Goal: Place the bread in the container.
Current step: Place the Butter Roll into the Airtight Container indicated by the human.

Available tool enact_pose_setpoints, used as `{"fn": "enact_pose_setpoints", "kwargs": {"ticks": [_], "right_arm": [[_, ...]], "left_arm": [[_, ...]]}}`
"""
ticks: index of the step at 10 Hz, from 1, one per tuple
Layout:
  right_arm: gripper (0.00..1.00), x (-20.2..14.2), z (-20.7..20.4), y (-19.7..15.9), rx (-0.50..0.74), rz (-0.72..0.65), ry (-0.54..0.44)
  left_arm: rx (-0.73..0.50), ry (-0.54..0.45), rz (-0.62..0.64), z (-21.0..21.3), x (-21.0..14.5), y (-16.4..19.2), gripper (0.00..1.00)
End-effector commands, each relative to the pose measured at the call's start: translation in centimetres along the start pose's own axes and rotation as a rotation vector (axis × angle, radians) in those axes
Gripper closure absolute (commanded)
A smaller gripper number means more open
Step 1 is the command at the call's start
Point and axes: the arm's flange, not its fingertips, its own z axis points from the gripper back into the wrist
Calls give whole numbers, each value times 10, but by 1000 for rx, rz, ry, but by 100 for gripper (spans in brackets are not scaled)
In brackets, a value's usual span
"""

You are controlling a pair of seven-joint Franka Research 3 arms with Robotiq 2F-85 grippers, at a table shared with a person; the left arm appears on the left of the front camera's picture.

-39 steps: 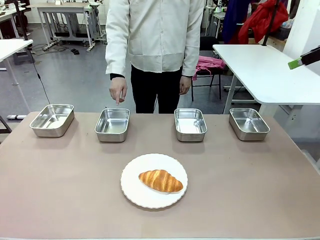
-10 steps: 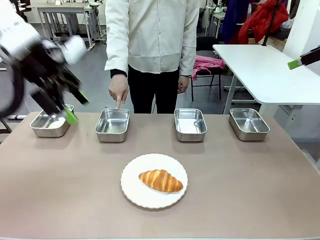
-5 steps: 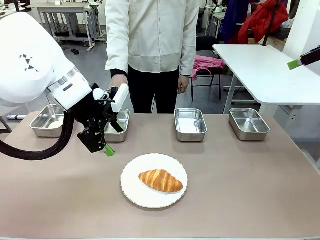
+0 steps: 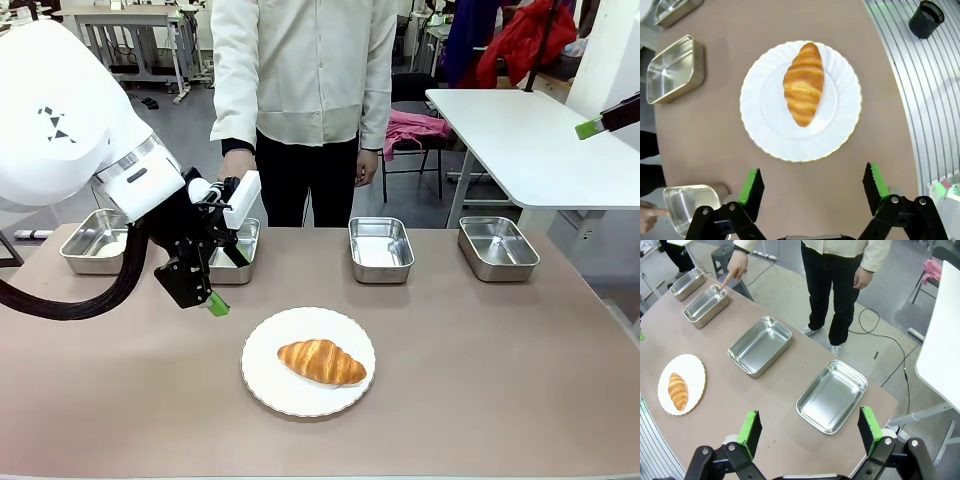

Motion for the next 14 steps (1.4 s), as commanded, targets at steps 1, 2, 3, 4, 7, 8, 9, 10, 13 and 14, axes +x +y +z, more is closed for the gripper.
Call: {"fn": "enact_pose_setpoints", "kwargs": {"ticks": [1,2,3,4,7,8,9,10,13,14], "right_arm": [[0,0,-1,-1,12,0,-25],[0,0,-1,-1,12,0,-25],[0,0,-1,-1,12,0,-25],[0,0,-1,-1,12,0,-25],[0,0,-1,-1,12,0,-25],[0,0,-1,-1,12,0,-25],[0,0,-1,-1,12,0,-25],[0,0,-1,-1,12,0,-25],[0,0,-1,-1,12,0,-25],[0,0,-1,-1,12,0,-25]], "left_arm": [[0,0,0,0,0,0,0],[-13,62,13,-15,7,11,0],[-14,71,-3,-29,13,21,0],[-15,86,-29,-40,22,32,0],[12,119,-85,-80,47,37,0],[13,110,-91,-94,57,33,0],[0,118,-97,-105,65,31,0],[-10,123,-99,-115,71,27,0],[-65,127,-85,-146,78,14,0],[-46,155,-81,-155,78,12,0]]}}
